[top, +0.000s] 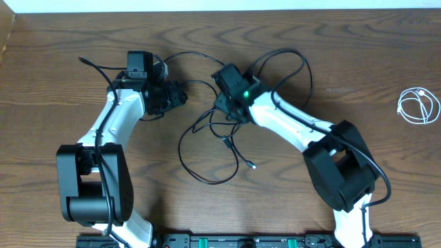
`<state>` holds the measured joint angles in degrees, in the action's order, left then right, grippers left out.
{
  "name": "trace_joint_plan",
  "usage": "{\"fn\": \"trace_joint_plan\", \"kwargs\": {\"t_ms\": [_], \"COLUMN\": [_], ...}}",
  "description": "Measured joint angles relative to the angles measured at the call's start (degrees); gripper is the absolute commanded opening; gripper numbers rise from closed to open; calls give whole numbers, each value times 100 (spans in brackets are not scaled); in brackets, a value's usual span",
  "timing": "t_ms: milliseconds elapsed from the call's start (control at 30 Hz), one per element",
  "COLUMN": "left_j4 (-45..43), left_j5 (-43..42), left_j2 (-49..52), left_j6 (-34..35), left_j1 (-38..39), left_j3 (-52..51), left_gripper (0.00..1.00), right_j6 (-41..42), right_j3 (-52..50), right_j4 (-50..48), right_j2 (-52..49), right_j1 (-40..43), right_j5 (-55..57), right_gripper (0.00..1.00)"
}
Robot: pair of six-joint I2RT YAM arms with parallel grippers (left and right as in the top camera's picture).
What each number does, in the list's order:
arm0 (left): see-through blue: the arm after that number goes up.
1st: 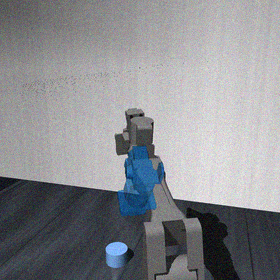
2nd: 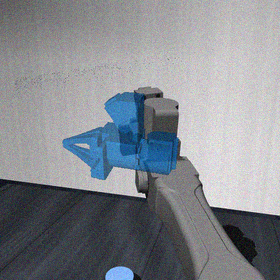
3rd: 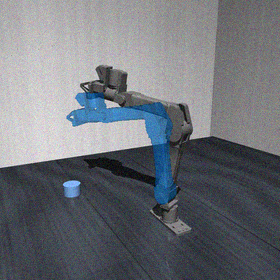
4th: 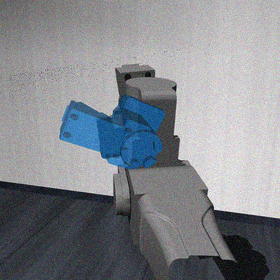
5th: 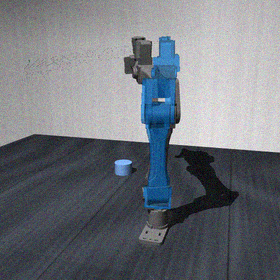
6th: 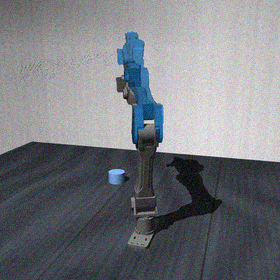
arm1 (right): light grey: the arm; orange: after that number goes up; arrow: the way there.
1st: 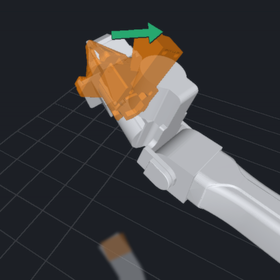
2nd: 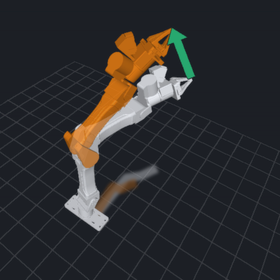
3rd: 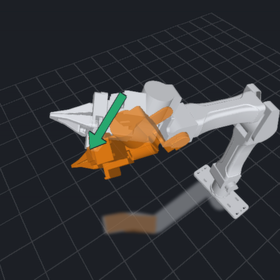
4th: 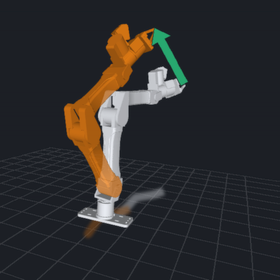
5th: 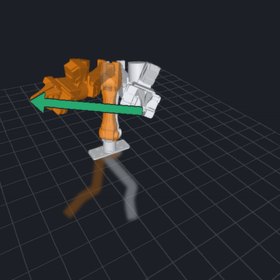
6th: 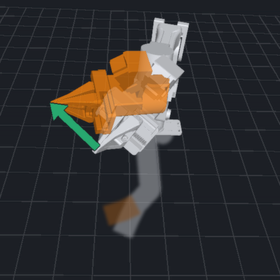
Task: Untangle cables
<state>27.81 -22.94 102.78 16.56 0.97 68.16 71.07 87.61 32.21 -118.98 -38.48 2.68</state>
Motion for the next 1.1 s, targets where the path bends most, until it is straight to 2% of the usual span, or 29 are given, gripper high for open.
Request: {"fn": "trace_joint_plan", "kwargs": {"t_ms": [67, 200, 300, 367, 400, 800, 933, 1100], "left_j4": [-7, -9, -9, -11, -9, -15, -15, -15], "left_j5": [-2, 0, 0, 0, 0, 0, 0, 0], "left_j2": [0, -2, 0, 0, -2, -2, 0, 0], "left_j6": [0, 0, 0, 0, 0, 0, 0, 0], "left_j1": [0, 0, 0, 0, 0, 0, 0, 0], "left_j3": [0, 0, 0, 0, 0, 0, 0, 0], "left_gripper": [54, 54, 54, 54, 54, 54, 54, 54], "right_j6": [-22, -74, -83, -85, -105, -138, -50, 1167], "right_j3": [568, 1386, 1543, 1552, 1552, 1539, 1534, 1534], "right_j4": [409, 767, 793, 824, 859, 2013, 1615, 2107], "right_j2": [9, 175, 326, 330, 313, 223, 223, 221], "right_j1": [44, 243, 424, 498, 507, -4, -142, -157], "right_j5": [76, 140, 146, 144, 131, -481, -557, -592], "right_gripper": [36, 47, 65, 93, 99, 99, 99, 99]}}
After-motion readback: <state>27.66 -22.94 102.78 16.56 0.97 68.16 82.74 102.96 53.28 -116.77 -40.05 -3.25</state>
